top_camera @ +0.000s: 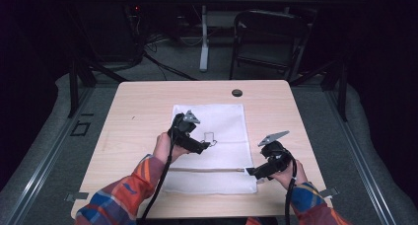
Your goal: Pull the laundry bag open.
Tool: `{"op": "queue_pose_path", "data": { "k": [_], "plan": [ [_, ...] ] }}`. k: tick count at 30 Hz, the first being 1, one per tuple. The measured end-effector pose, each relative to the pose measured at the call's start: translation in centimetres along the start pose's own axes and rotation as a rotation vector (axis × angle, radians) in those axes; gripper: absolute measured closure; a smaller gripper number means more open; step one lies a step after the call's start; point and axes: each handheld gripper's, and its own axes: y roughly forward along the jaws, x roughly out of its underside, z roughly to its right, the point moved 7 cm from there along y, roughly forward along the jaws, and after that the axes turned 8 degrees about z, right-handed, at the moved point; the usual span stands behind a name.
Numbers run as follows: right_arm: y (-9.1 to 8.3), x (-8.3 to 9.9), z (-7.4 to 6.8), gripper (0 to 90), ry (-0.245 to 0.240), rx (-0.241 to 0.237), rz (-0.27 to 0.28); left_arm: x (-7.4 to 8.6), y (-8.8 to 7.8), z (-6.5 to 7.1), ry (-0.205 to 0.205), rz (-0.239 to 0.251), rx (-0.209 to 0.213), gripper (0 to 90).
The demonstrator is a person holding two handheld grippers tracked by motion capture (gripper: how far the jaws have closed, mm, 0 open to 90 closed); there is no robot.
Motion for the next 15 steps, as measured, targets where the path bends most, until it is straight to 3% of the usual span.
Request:
{"op": "queue_pose_path", "data": {
  "k": [10,15],
  "plan": [
    [0.1,0.1,0.2,14.9,-0.002,-0.002,-0.017,0.5,0.9,1.4,0.04,-0.013,0.024,8.4],
    [0.3,0.1,0.1,20.9,-0.011,-0.001,-0.005,0.9,1.9,2.8,0.072,-0.03,0.068,9.9]
  ]
}}
